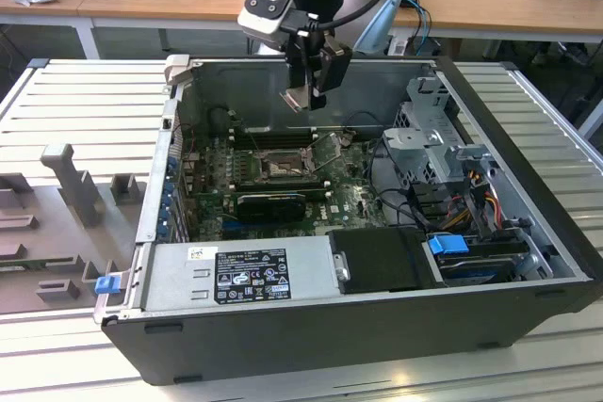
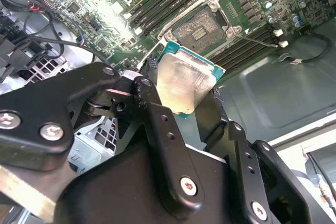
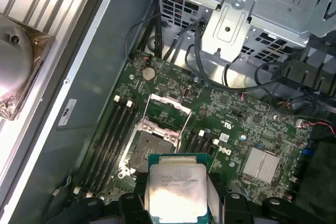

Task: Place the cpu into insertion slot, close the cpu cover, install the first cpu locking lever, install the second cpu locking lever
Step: 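Place the cpu into insertion slot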

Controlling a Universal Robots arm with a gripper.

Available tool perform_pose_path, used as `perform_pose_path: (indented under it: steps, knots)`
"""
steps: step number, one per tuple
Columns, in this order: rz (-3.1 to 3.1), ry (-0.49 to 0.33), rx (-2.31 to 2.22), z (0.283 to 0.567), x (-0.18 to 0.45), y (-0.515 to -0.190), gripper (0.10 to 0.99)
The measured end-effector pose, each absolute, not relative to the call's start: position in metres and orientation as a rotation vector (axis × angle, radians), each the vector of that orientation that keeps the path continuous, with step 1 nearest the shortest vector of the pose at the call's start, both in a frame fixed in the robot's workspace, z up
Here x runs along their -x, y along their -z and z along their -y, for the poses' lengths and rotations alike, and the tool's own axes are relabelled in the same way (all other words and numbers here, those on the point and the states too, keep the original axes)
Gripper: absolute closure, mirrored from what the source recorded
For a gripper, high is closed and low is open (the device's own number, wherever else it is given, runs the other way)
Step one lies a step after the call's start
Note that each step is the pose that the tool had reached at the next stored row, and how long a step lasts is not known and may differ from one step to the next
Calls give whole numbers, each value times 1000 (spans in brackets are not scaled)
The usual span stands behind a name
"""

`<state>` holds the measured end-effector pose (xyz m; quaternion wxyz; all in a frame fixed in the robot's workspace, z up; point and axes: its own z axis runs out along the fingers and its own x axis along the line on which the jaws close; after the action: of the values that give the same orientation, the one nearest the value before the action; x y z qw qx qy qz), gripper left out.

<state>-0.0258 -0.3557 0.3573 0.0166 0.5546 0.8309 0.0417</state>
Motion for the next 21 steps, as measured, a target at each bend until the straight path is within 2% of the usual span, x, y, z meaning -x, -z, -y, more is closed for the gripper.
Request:
perform_pose_path:
  steps: [21]
  knots:
    - [-2505, -127, -1831, 356, 26, -357, 557]
